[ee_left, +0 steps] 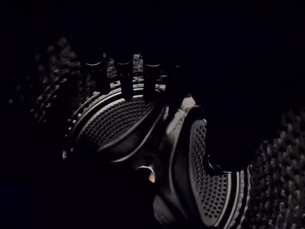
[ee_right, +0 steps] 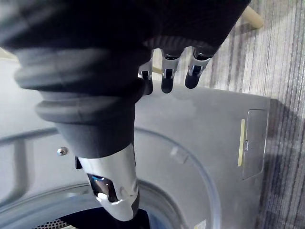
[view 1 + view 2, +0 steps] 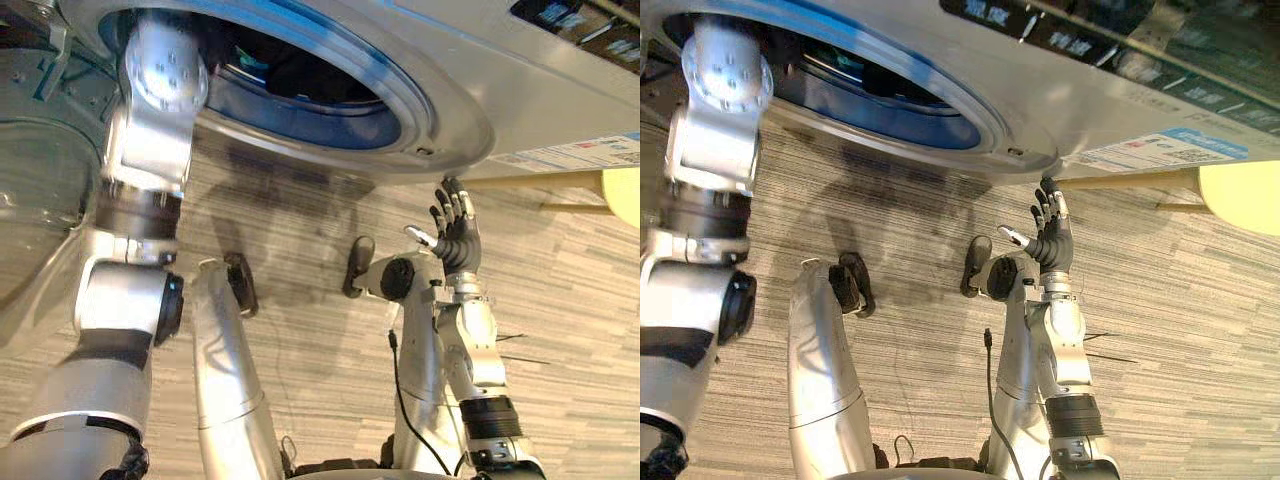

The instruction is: Pick up the laundry basket with both hands and put the clothes into the washing machine.

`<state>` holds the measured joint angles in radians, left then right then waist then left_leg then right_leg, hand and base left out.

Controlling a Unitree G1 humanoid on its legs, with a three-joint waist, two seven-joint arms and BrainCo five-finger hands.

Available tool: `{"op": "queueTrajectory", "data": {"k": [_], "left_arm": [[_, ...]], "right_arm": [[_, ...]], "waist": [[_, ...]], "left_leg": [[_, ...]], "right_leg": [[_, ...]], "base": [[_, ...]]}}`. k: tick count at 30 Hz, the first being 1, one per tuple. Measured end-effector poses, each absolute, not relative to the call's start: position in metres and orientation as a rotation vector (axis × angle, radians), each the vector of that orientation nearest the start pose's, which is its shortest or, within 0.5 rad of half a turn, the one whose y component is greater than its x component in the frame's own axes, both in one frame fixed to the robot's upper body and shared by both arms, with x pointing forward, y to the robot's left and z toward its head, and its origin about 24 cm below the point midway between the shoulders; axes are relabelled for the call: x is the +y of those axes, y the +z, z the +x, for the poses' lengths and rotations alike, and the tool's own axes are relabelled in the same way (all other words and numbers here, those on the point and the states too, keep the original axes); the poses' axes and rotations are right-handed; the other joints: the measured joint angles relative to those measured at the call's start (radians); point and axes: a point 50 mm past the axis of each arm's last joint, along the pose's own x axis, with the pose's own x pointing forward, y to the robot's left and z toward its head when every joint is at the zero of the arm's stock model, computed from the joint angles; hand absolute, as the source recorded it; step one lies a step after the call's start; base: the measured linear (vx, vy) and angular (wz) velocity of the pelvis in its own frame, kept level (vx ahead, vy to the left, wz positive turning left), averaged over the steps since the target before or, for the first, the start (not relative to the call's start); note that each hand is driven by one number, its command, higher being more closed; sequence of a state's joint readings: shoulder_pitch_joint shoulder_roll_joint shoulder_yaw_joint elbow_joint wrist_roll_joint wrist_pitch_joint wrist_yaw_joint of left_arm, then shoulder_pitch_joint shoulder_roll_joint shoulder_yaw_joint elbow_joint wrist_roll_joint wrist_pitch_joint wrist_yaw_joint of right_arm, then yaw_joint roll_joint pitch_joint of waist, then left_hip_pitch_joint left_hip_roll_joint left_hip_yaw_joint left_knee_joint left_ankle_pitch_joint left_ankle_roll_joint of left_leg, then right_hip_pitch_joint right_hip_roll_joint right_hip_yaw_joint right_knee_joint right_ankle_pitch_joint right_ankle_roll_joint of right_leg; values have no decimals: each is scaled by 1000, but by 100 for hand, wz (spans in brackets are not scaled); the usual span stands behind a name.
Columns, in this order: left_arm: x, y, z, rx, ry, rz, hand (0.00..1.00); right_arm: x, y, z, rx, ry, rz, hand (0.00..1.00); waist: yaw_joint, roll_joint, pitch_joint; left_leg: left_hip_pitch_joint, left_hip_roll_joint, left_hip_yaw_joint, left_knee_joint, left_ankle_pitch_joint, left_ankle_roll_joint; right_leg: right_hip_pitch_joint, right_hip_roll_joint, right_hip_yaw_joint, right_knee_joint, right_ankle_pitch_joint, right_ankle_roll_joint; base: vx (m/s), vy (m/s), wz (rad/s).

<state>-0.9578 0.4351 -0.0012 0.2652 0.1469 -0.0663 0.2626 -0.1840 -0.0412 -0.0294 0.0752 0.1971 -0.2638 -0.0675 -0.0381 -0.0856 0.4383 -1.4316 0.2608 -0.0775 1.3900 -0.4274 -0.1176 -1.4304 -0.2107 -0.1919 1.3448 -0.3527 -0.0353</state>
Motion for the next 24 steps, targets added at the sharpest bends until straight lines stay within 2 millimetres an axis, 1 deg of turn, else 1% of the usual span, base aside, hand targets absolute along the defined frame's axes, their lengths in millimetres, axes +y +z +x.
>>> {"op": "queueTrajectory", "data": {"k": [1, 2, 3, 4, 6, 7, 9, 10, 12, 13, 14, 15, 16, 17, 18, 19, 20, 21, 22, 23, 24], "left_arm": [[182, 290, 349, -797, 265, 388, 0], [180, 282, 346, -792, 253, 370, 0], [176, 260, 344, -751, 230, 311, 0], [173, 247, 344, -718, 220, 274, 0], [164, 184, 338, -533, 198, 153, 0], [161, 169, 335, -489, 191, 129, 0], [149, 110, 316, -312, 154, 35, 0], [147, 98, 310, -273, 142, 11, 0], [143, 50, 285, -115, 128, -43, 0], [143, 39, 280, -75, 126, -52, 0], [145, 18, 269, 8, 130, -59, 0], [148, -3, 256, 97, 135, -72, 0], [150, -13, 249, 137, 141, -75, 0], [152, -30, 238, 212, 141, -71, 0], [153, -39, 232, 250, 142, -69, 0], [154, -54, 219, 320, 145, -66, 0], [155, -67, 208, 382, 143, -65, 0], [156, -75, 201, 425, 148, -62, 0], [161, -87, 192, 486, 160, -55, 0], [161, -92, 188, 513, 156, -50, 0], [163, -103, 179, 575, 152, -34, 0]], "right_arm": [[-159, 94, 282, -352, -69, 157, 0], [-159, 93, 282, -348, -76, 151, 0], [-159, 89, 283, -330, -83, 141, 0], [-159, 87, 283, -320, -87, 132, 0], [-160, 75, 282, -269, -99, 107, 0], [-161, 72, 281, -257, -104, 100, 0], [-164, 55, 276, -187, -122, 71, 0], [-166, 49, 273, -164, -127, 62, 0], [-170, 19, 261, -36, -142, 24, 0], [-171, 12, 258, -2, -146, 16, 0], [-173, -1, 251, 57, -153, 4, 0], [-175, -15, 241, 119, -161, -11, 0], [-176, -22, 236, 154, -165, -14, 0], [-178, -38, 225, 228, -172, -30, 0], [-179, -45, 219, 266, -175, -37, 0], [-180, -59, 206, 339, -185, -40, 0], [-181, -71, 193, 403, -193, -43, 0], [-182, -79, 185, 444, -196, -49, 0], [-184, -88, 177, 498, -198, -58, 0], [-184, -92, 174, 523, -197, -63, 0], [-183, -101, 167, 576, -188, -76, 0]], "waist": [[4, 1, -1], [5, 1, -1], [13, 1, -1], [19, 1, -2], [32, 1, -2], [35, 2, -2], [51, 2, -3], [54, 2, -3], [57, 9, -54], [59, 10, -61], [63, 15, -69], [66, 23, -100], [66, 27, -118], [67, 35, -134], [68, 39, -140], [73, 48, -170], [78, 52, -202], [79, 57, -223], [78, 68, -247], [77, 71, -258], [76, 75, -282]], "left_leg": [[17, 0, 1, -19, 4, -3], [27, 0, 3, -29, 7, -3], [51, -1, 6, -48, 11, -6], [65, -1, 9, -60, 14, -7], [148, -1, 21, -125, 28, -11], [171, -2, 24, -144, 32, -12], [293, -5, 39, -237, 49, -17], [330, -6, 44, -266, 54, -19], [456, -20, 57, -383, 85, -24], [496, -23, 62, -414, 94, -24], [586, -30, 73, -475, 105, -24], [660, -33, 86, -536, 118, -22], [695, -33, 92, -567, 123, -20], [786, -35, 109, -637, 137, -15], [834, -36, 117, -673, 147, -13], [907, -36, 137, -733, 159, -9], [968, -42, 158, -790, 172, -2], [1006, -51, 166, -829, 183, 1], [1054, -59, 176, -886, 200, 6], [1078, -64, 182, -915, 210, 7], [1123, -75, 198, -984, 234, 13]], "right_leg": [[17, 1, -3, -14, -2, 4], [25, 2, -5, -22, -2, 4], [45, 2, -7, -35, -2, 4], [59, 2, -7, -44, -3, 4], [135, 5, -16, -95, -1, 2], [157, 5, -19, -110, -1, 2], [277, 7, -35, -187, 0, 2], [310, 7, -39, -210, 1, 2], [434, 6, -56, -304, 12, 6], [472, 6, -59, -330, 20, -1], [559, 9, -67, -383, 29, 4], [631, 17, -71, -443, 42, 13], [666, 21, -74, -475, 48, 19], [751, 25, -78, -542, 66, 30], [797, 27, -78, -576, 75, 36], [865, 35, -78, -641, 94, 48], [918, 37, -76, -696, 112, 55], [952, 36, -76, -732, 123, 63], [1001, 38, -78, -794, 146, 76], [1023, 40, -76, -823, 157, 77], [1060, 44, -71, -888, 185, 88]], "base": [[5, -72, 9], [4, -71, 8], [4, -55, 5], [10, -65, 7], [18, -70, 10], [33, -79, 13], [55, -76, 14], [79, -75, 20], [110, -75, 24], [148, -55, 16], [148, -25, 7], [154, -9, 4], [162, 26, 0], [180, 40, -1], [165, 49, -4], [146, 65, -12], [136, 82, -12], [171, 105, -5], [133, 88, 0], [124, 91, -4], [148, 104, -18]]}}
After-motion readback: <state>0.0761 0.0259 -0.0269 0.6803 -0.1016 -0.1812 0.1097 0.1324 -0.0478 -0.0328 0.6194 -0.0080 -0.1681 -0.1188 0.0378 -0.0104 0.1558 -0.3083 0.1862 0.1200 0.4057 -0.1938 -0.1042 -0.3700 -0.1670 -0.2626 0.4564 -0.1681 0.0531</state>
